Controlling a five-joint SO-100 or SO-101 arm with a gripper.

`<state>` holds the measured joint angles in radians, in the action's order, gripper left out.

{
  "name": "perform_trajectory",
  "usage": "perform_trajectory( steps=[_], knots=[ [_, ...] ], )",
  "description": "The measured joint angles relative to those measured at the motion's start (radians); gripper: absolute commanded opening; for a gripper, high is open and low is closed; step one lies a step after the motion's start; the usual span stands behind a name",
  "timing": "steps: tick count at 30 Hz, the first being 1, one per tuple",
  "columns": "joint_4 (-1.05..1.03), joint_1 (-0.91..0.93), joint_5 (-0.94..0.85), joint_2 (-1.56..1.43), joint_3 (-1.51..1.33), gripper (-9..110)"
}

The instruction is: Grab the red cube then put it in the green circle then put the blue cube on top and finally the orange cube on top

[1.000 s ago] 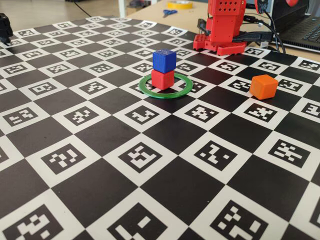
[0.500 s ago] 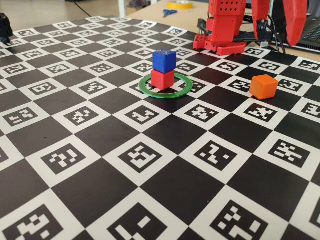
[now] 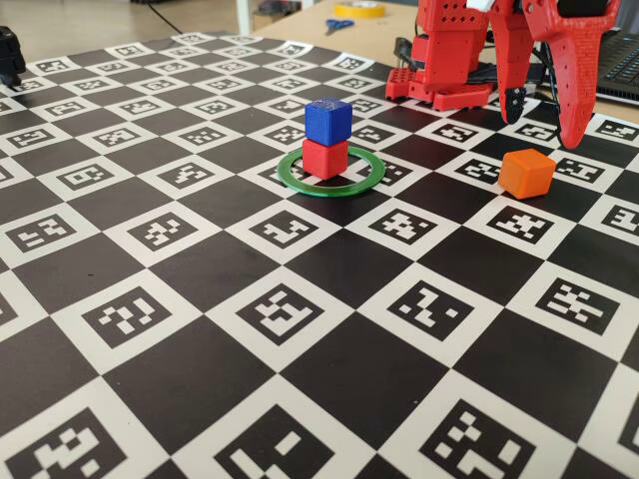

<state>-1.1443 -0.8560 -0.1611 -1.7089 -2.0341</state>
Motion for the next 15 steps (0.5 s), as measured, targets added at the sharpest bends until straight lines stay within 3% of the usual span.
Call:
perform_trajectory(
  steps=[15],
  knots=[
    [0.149, -0.002, 0.000, 0.101, -0.054, 39]
  ],
)
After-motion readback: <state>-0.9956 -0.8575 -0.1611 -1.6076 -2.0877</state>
